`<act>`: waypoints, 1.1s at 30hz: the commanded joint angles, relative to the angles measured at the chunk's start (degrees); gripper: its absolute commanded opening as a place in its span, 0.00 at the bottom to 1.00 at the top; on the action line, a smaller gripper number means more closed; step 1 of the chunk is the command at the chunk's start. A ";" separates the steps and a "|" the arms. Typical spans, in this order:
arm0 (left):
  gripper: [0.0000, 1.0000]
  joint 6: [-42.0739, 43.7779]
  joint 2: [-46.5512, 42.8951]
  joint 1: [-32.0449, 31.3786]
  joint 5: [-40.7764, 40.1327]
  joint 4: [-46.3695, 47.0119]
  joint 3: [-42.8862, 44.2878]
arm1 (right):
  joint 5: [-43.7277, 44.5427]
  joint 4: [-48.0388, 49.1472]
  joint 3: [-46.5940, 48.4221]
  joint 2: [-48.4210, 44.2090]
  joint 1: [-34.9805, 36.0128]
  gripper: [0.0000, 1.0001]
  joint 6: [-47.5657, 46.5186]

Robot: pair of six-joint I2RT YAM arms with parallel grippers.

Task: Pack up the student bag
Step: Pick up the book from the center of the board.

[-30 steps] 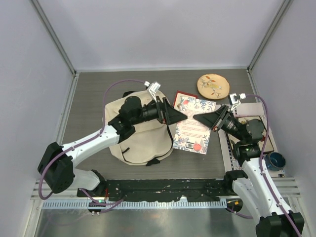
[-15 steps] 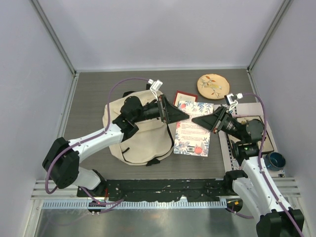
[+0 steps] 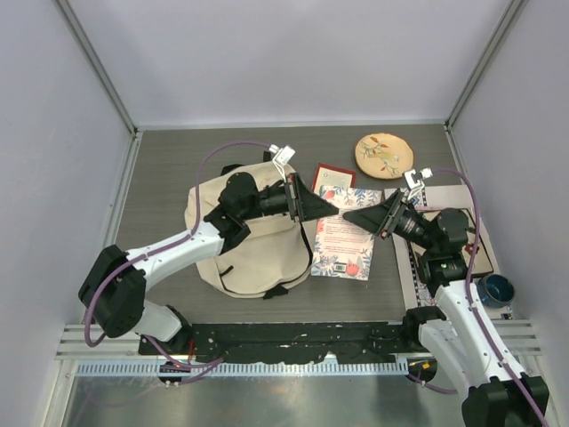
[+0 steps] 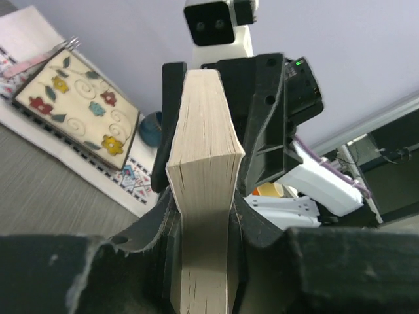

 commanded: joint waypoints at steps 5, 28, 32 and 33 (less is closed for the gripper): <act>0.00 9.69 -11.69 0.15 -23.61 -22.28 -2.64 | 24.89 -35.14 7.07 -1.99 0.22 0.85 -18.16; 0.00 -16.04 -41.42 0.94 -64.00 -21.71 -26.55 | 37.08 -5.04 -14.89 -3.08 22.26 0.86 7.49; 0.00 -20.36 -38.17 0.86 -61.37 -11.95 -29.28 | 39.53 3.58 -14.55 5.46 27.97 0.86 8.82; 0.00 -21.15 -37.64 0.94 -60.93 -8.89 -29.89 | 39.98 5.95 -14.11 6.87 28.95 0.86 9.17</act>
